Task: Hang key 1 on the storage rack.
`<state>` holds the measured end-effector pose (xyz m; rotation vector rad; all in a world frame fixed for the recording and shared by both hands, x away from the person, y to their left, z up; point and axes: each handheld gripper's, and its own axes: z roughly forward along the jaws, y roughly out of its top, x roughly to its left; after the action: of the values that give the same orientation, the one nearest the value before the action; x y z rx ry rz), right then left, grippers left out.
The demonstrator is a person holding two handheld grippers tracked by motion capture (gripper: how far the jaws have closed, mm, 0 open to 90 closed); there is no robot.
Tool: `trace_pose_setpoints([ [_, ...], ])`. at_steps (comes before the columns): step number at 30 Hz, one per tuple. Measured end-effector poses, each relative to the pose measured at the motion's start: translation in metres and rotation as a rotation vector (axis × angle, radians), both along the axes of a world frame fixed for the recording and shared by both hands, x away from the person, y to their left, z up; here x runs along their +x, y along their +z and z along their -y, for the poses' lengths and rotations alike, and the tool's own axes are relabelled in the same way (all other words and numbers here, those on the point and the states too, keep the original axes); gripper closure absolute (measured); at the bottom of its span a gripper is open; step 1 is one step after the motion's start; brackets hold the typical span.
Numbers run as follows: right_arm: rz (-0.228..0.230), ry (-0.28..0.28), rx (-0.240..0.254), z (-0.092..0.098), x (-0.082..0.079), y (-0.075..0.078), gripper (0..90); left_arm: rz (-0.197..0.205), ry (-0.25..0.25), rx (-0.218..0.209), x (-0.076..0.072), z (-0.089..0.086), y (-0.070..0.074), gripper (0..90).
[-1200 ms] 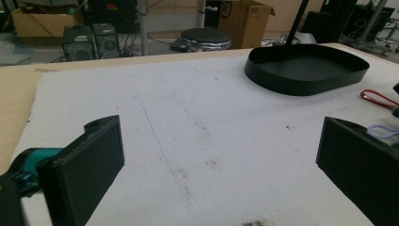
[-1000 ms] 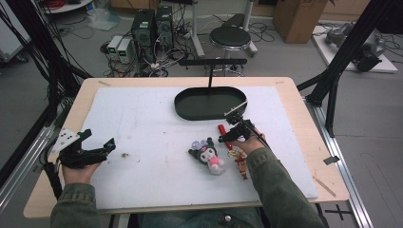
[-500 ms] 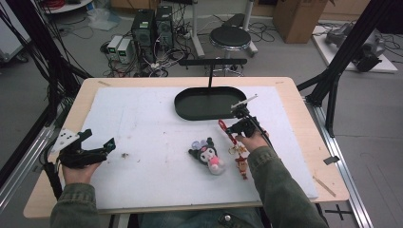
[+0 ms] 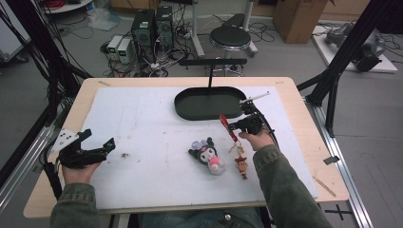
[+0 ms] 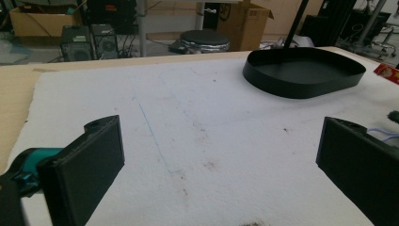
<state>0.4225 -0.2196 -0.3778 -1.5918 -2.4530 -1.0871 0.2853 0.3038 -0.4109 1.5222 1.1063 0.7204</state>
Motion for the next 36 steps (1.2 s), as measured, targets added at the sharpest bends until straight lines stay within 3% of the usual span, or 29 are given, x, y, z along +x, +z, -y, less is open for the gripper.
trace_pose_setpoints([
  [3, -0.001, -0.020, 0.095, 0.008, 0.002, 0.008, 86.8, 0.002, -0.001, 0.000, 0.000, 0.000, 0.000, 1.8],
  [8, 0.024, -0.042, 0.172, 0.018, 0.005, 0.024, 86.8, 0.003, 0.002, -0.002, 0.000, 0.000, 0.000, 1.8],
  [13, 0.048, -0.024, 0.168, 0.019, 0.007, 0.034, 86.7, -0.001, 0.001, -0.001, -0.001, 0.000, 0.000, 1.9],
  [16, 0.073, -0.007, 0.142, 0.017, 0.007, 0.042, 86.7, -0.002, -0.003, 0.001, 0.000, 0.001, -0.001, 1.8],
  [24, 0.158, 0.022, 0.174, 0.007, 0.011, 0.070, 86.7, -0.005, -0.001, -0.002, -0.002, 0.001, -0.001, 1.9],
  [30, 0.184, 0.030, 0.186, 0.000, 0.016, 0.084, 86.7, -0.007, -0.011, -0.002, -0.003, 0.003, -0.001, 1.8],
  [36, 0.238, 0.097, 0.177, -0.012, 0.027, 0.101, 86.7, -0.010, -0.018, -0.003, -0.003, 0.004, -0.002, 1.8],
])
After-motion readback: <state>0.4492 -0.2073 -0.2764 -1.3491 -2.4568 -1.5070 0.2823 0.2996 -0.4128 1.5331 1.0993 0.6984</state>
